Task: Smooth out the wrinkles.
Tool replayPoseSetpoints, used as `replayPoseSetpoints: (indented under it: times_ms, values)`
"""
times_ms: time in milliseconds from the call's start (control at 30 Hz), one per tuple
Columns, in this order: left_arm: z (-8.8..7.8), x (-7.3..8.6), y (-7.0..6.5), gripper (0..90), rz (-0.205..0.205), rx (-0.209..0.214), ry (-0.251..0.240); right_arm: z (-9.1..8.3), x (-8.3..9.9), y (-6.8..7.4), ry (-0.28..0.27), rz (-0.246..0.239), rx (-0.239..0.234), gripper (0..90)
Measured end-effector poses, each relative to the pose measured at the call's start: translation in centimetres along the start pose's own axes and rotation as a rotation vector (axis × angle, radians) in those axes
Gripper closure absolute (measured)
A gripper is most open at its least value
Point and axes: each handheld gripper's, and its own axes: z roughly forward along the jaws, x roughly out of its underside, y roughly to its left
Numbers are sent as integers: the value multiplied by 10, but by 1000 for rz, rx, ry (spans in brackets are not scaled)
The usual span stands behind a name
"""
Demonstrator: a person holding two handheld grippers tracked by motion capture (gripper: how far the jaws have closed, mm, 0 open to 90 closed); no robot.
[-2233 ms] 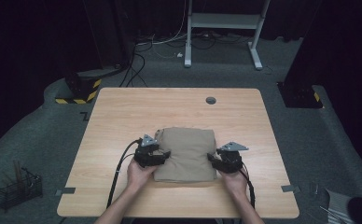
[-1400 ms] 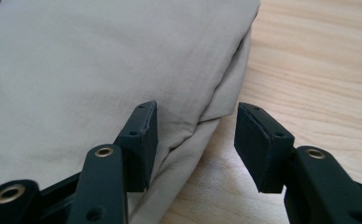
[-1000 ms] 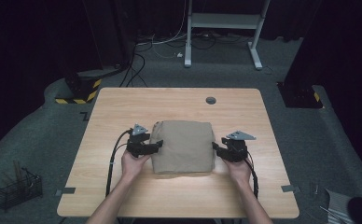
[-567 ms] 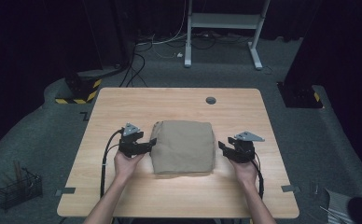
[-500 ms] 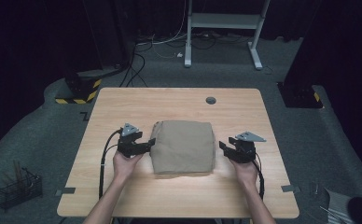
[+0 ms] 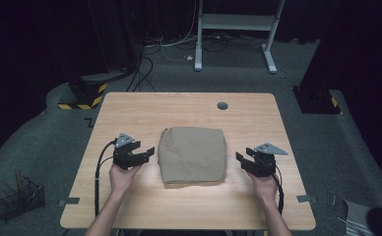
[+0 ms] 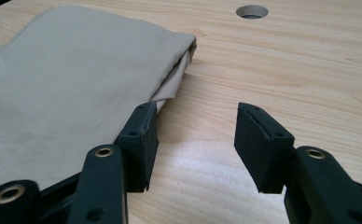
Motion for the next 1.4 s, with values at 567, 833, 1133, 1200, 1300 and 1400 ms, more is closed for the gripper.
replayPoseSetpoints:
  times_ms: [567,833,1133,1200,1300,1400]
  values:
    - [-18,27,14,307,-59,-29,9,-16,27,-11,20,46,26,493]
    - [-21,40,20,307,-65,-56,31,-15,39,-10,53,38,46,494]
    - [-22,53,20,306,-35,-102,68,-18,50,-12,78,42,73,494]
    - [-22,55,21,306,-27,-114,75,-18,52,-13,91,50,79,493]
    - [-22,58,22,305,-29,-129,77,-18,53,-14,95,50,81,493]
    - [-22,60,23,304,-34,-138,80,-17,55,-14,105,52,88,493]
